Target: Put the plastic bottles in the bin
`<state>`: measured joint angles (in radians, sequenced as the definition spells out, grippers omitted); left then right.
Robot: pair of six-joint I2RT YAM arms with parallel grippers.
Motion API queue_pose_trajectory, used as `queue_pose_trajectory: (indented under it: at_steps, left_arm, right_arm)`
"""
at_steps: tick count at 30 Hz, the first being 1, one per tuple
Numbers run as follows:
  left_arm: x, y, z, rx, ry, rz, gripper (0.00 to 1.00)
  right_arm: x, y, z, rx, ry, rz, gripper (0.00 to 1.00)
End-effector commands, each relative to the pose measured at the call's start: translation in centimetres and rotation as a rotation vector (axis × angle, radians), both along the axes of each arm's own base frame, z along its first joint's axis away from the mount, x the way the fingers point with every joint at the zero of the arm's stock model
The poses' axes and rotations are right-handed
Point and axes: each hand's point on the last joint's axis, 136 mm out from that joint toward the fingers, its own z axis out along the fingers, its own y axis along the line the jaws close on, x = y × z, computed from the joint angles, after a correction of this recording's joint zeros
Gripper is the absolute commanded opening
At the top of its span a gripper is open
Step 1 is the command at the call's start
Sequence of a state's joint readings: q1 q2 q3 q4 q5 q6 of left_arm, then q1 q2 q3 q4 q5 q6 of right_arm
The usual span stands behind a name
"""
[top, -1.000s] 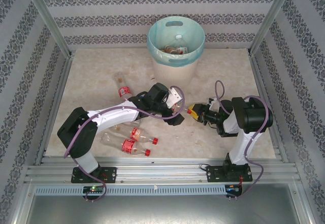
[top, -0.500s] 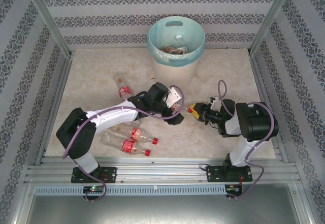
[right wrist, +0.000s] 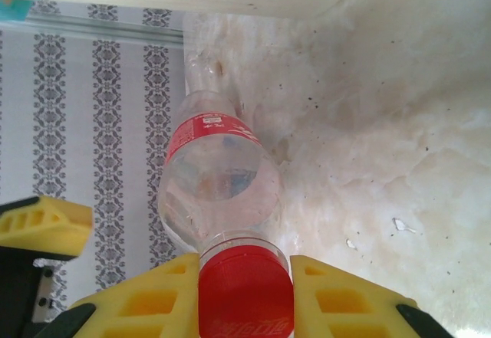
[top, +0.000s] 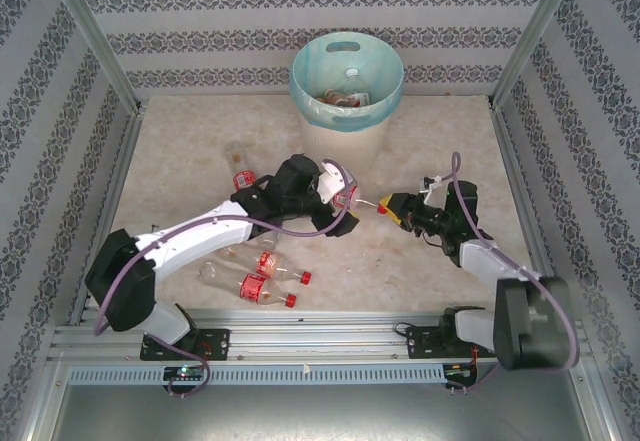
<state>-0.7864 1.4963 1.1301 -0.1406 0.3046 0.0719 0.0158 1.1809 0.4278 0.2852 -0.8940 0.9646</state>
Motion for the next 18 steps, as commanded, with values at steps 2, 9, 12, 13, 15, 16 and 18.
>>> queue_pose_trajectory:
  at_steps: [2, 9, 12, 13, 15, 16, 18]
  left_arm:
    - [-0.4, 1.3, 5.5, -0.017, -0.122, 0.019, 0.92]
    - [-0.2, 4.6, 10.9, 0.008, -0.283, 0.100, 0.93]
    - [0.2, 5.9, 12.4, 0.026, -0.323, 0.139, 0.93]
    - [0.3, 6.4, 12.9, 0.031, -0.335, 0.153, 0.93]
    - [0.7, 7.2, 13.8, 0.035, -0.356, 0.181, 0.93]
    - [0.8, 7.6, 14.3, 0.036, -0.366, 0.194, 0.93]
    - [1.1, 8.4, 15.6, 0.031, -0.389, 0.221, 0.93]
  right_arm:
    - [-2.1, 0.3, 0.5, -0.071, 0.048, 0.041, 0.14]
    - [-4.3, 2.0, 5.6, -0.137, -0.018, 0.112, 0.12]
    - [-4.6, 2.8, 8.9, -0.163, -0.080, 0.130, 0.11]
    - [-4.7, 3.0, 9.9, -0.171, -0.096, 0.136, 0.11]
    - [-4.8, 3.7, 12.3, -0.191, -0.141, 0.153, 0.11]
    - [-4.8, 4.0, 13.5, -0.200, -0.164, 0.159, 0.10]
    - [-4.8, 4.7, 16.2, -0.217, -0.215, 0.178, 0.10]
